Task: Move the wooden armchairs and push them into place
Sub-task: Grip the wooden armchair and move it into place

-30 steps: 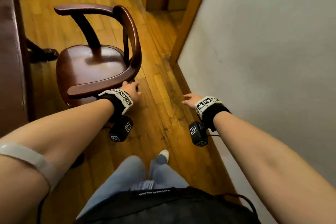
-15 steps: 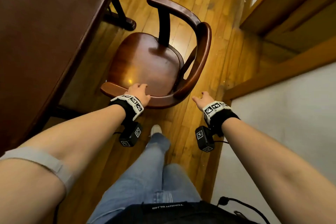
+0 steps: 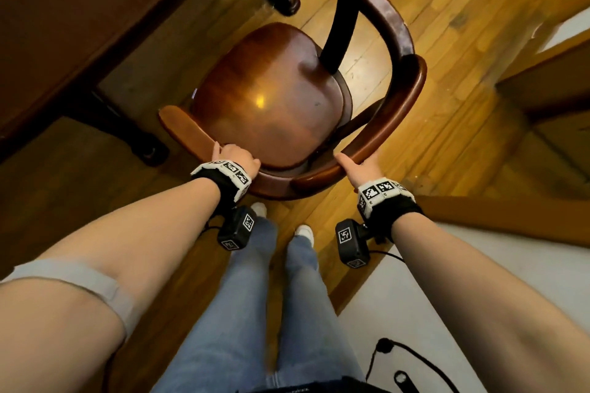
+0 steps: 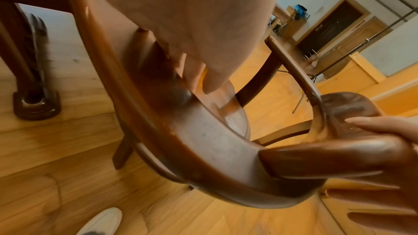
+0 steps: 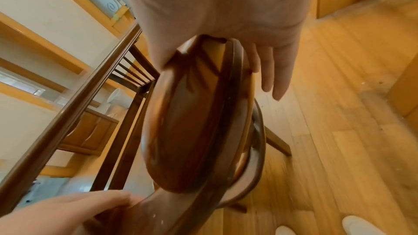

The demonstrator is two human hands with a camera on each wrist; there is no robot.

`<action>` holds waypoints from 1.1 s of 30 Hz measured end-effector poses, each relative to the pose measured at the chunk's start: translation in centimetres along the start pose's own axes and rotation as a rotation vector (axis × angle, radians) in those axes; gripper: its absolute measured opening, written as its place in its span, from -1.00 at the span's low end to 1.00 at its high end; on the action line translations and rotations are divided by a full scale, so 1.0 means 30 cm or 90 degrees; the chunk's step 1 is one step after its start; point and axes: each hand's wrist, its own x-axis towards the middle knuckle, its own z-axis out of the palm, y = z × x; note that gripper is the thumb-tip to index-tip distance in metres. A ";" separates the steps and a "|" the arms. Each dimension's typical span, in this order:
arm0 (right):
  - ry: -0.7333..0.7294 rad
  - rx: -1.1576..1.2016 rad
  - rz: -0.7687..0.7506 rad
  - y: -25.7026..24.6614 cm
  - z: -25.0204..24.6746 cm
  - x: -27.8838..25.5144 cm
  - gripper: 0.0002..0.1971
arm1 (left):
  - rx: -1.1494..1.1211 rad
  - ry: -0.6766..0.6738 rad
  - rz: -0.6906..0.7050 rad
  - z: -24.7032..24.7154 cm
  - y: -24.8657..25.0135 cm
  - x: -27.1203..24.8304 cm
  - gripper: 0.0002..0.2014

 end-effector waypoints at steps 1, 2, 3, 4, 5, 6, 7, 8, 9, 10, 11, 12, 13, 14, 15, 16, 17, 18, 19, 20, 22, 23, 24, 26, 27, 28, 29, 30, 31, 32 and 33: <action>-0.008 0.020 0.000 0.010 0.006 0.009 -0.02 | 0.010 0.017 -0.006 0.011 0.004 0.000 -0.52; -0.020 0.034 0.002 0.025 0.008 0.022 -0.01 | 0.015 0.035 -0.015 0.037 0.011 0.000 -0.51; -0.028 0.049 0.004 0.033 0.011 0.031 0.00 | 0.023 0.053 -0.018 0.048 0.013 0.002 -0.50; -0.033 0.061 0.007 0.042 0.013 0.043 0.00 | 0.029 0.066 -0.020 0.061 0.018 0.004 -0.50; -0.038 0.064 0.003 0.050 0.014 0.052 -0.01 | 0.032 0.074 -0.019 0.078 0.024 0.004 -0.50; -0.037 0.069 -0.003 0.052 0.015 0.060 -0.02 | 0.034 0.074 -0.015 0.085 0.025 0.000 -0.50; -0.035 0.064 -0.009 0.060 0.013 0.059 -0.03 | 0.036 0.073 -0.015 0.100 0.029 -0.007 -0.50; -0.032 0.058 -0.013 0.058 0.015 0.062 -0.02 | 0.035 0.075 -0.015 0.104 0.030 -0.010 -0.50; -0.031 0.048 -0.011 0.060 0.017 0.059 0.00 | 0.033 0.076 -0.017 0.112 0.029 -0.015 -0.50; -0.031 0.041 -0.009 0.072 0.022 0.055 0.04 | 0.027 0.076 -0.018 0.130 0.024 -0.028 -0.50; -0.035 0.039 -0.009 0.080 0.027 0.049 0.08 | 0.017 0.074 -0.018 0.146 0.017 -0.042 -0.50; -0.040 0.037 -0.006 0.100 0.037 0.044 0.13 | 0.007 0.074 -0.020 0.175 0.006 -0.062 -0.50; -0.042 0.035 -0.010 0.116 0.043 0.036 0.14 | -0.003 0.073 -0.020 0.199 -0.001 -0.078 -0.51; -0.044 0.033 -0.011 0.134 0.051 0.021 0.12 | -0.011 0.071 -0.023 0.226 -0.011 -0.097 -0.51; -0.043 0.028 -0.017 0.156 0.067 -0.005 0.07 | -0.020 0.074 -0.027 0.258 -0.032 -0.123 -0.52; -0.043 0.028 -0.019 0.176 0.081 -0.030 0.01 | -0.027 0.076 -0.027 0.290 -0.049 -0.146 -0.52; -0.045 0.026 -0.024 0.198 0.105 -0.067 -0.05 | -0.034 0.077 -0.029 0.329 -0.081 -0.178 -0.52; -0.047 0.027 -0.029 0.217 0.125 -0.099 -0.08 | -0.040 0.075 -0.028 0.364 -0.105 -0.205 -0.52; -0.049 0.028 -0.035 0.238 0.146 -0.133 -0.11 | -0.046 0.070 -0.032 0.401 -0.134 -0.234 -0.52; -0.052 0.026 -0.041 0.265 0.176 -0.179 -0.15 | -0.053 0.069 -0.038 0.450 -0.175 -0.268 -0.52; -0.061 0.013 -0.051 0.313 0.230 -0.265 -0.27 | -0.071 0.064 -0.049 0.537 -0.249 -0.331 -0.52; -0.065 0.001 -0.051 0.338 0.249 -0.299 -0.32 | -0.081 0.058 -0.052 0.576 -0.279 -0.359 -0.53; -0.072 -0.012 -0.051 0.361 0.273 -0.337 -0.33 | -0.091 0.049 -0.057 0.618 -0.311 -0.390 -0.53; -0.090 -0.036 -0.052 0.415 0.335 -0.409 -0.34 | -0.114 0.028 -0.074 0.705 -0.381 -0.457 -0.55; -0.101 -0.045 -0.052 0.444 0.370 -0.445 -0.37 | -0.125 0.016 -0.086 0.753 -0.419 -0.497 -0.56; -0.107 -0.046 -0.049 0.462 0.392 -0.473 -0.42 | -0.136 0.008 -0.095 0.784 -0.443 -0.525 -0.56; -0.114 -0.052 -0.049 0.484 0.415 -0.500 -0.51 | -0.145 0.000 -0.106 0.819 -0.468 -0.557 -0.56; -0.124 -0.069 -0.048 0.504 0.445 -0.534 -0.62 | -0.157 -0.005 -0.122 0.860 -0.500 -0.595 -0.56; -0.135 -0.082 -0.049 0.517 0.467 -0.565 -0.71 | -0.170 -0.014 -0.136 0.891 -0.524 -0.625 -0.56; -0.152 -0.100 -0.053 0.533 0.499 -0.606 -0.77 | -0.187 -0.023 -0.152 0.934 -0.559 -0.664 -0.57; -0.163 -0.113 -0.057 0.540 0.526 -0.633 -0.80 | -0.202 -0.032 -0.163 0.962 -0.584 -0.691 -0.57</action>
